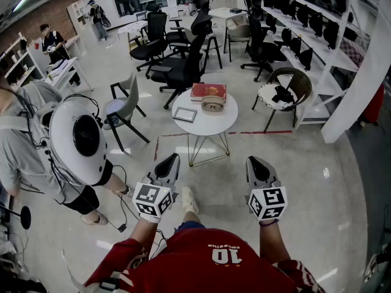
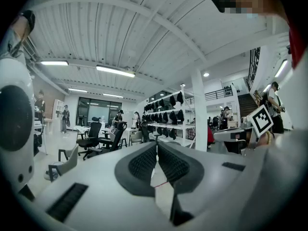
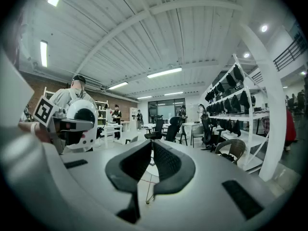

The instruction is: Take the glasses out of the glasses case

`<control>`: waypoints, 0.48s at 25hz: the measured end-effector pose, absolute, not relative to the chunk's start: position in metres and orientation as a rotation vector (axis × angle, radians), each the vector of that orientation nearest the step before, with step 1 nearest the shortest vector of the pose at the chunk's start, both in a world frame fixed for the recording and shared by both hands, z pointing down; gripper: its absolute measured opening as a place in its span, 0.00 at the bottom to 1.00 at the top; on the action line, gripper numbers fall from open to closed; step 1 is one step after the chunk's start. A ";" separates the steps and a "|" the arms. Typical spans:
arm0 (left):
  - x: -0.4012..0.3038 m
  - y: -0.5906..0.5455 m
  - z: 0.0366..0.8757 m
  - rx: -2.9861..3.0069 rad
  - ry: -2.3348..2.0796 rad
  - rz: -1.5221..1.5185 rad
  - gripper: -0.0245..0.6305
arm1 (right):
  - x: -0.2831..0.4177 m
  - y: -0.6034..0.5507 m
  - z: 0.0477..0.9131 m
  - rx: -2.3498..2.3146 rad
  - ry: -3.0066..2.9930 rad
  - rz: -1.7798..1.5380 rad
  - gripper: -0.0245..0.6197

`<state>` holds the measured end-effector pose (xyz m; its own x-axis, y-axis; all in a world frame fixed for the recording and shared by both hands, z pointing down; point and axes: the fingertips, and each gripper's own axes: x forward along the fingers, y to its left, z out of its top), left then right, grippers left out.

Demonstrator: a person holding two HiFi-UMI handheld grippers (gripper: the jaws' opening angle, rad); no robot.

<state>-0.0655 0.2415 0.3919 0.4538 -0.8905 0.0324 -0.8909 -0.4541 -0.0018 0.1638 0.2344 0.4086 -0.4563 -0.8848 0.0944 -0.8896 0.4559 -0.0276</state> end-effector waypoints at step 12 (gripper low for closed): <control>-0.063 0.242 0.391 2.667 -1.634 0.041 0.07 | 0.163 0.232 0.410 1.596 -2.621 0.110 0.08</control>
